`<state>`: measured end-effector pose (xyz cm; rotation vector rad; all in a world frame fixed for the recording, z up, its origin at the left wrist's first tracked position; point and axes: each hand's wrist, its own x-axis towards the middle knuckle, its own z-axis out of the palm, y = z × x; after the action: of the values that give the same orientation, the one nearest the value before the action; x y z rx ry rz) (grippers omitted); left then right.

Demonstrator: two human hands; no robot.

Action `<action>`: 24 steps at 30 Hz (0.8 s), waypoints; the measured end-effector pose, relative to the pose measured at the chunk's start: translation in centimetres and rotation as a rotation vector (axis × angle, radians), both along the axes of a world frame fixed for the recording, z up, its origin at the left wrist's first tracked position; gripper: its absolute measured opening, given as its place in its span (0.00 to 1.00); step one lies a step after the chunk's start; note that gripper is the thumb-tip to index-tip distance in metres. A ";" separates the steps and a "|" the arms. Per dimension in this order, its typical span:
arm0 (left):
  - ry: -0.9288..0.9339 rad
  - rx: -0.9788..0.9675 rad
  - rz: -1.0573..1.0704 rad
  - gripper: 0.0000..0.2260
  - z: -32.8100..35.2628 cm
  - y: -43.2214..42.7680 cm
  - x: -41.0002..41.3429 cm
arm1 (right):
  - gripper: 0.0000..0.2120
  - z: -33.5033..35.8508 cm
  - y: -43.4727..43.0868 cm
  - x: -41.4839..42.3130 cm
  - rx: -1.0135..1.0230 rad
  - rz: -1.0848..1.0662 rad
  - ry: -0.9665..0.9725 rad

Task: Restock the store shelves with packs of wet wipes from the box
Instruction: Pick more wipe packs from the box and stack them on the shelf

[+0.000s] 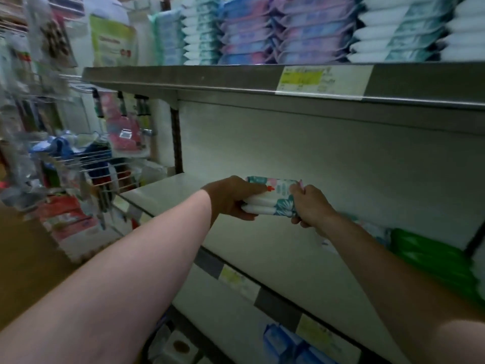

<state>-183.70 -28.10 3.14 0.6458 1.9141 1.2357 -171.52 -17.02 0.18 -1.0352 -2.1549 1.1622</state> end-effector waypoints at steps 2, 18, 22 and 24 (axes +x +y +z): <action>0.005 0.000 -0.067 0.13 0.4 2.0 0.1 | 0.18 0.1 1.2 0.5 -0.001 -0.072 -0.004; 0.031 -0.016 -0.499 0.08 0.1 13.9 6.6 | 0.12 1.2 8.7 10.2 -0.093 -0.427 -0.149; 0.072 -0.036 -0.497 0.11 -0.3 16.5 7.7 | 0.15 1.3 10.6 11.5 0.011 -0.429 -0.296; 0.061 -0.054 -0.495 0.14 -0.7 17.4 8.0 | 0.16 1.2 11.4 11.8 0.008 -0.409 -0.356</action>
<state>-175.70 -10.72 2.41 1.0610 1.6869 0.8540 -159.71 -5.58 1.41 -1.6880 -2.0512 0.8228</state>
